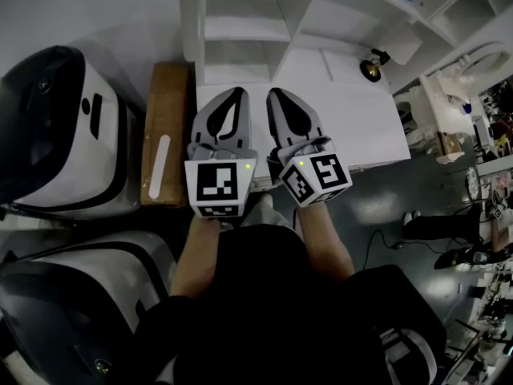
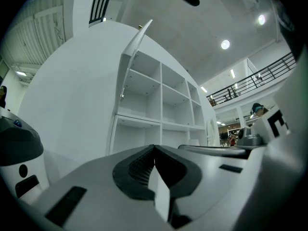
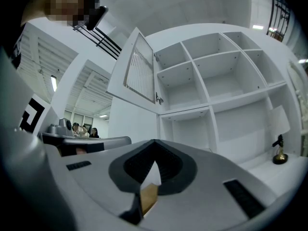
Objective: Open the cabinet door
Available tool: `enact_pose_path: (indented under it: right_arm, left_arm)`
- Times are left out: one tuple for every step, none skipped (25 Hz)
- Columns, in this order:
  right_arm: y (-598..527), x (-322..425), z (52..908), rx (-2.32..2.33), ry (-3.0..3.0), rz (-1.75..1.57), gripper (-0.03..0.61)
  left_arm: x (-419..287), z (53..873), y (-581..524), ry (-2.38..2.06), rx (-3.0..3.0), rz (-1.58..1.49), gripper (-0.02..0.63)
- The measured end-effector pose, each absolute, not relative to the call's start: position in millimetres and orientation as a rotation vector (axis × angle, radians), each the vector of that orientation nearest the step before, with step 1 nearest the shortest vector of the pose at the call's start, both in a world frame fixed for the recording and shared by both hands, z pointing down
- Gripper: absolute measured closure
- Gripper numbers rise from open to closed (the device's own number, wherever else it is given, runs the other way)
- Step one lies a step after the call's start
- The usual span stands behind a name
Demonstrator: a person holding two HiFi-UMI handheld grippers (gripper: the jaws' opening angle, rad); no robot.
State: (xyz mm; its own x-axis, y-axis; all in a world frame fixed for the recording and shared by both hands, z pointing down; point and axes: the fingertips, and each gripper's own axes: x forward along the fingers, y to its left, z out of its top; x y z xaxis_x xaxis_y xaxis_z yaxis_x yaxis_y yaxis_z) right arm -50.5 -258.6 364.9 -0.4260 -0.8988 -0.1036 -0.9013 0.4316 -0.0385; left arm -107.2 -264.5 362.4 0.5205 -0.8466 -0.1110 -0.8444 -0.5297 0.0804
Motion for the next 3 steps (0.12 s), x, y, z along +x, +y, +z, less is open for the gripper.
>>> enact_pose_path:
  right_arm:
    - [-258.8, -50.6, 365.4, -1.619, 2.567, 0.032, 0.561]
    - [-258.8, -50.3, 365.9, -1.619, 2.57, 0.029, 0.561]
    - [-258.8, -49.9, 366.5, -1.62, 2.572, 0.026, 0.561]
  left_arm:
    - [-107.3, 362.2, -264.9, -1.516, 2.723, -0.213, 0.6]
    - [-107.2, 362.2, -265.1, -1.516, 2.722, -0.213, 0.6]
    - [-107.0, 362.2, -265.3, -1.516, 2.72, -0.213, 0.6]
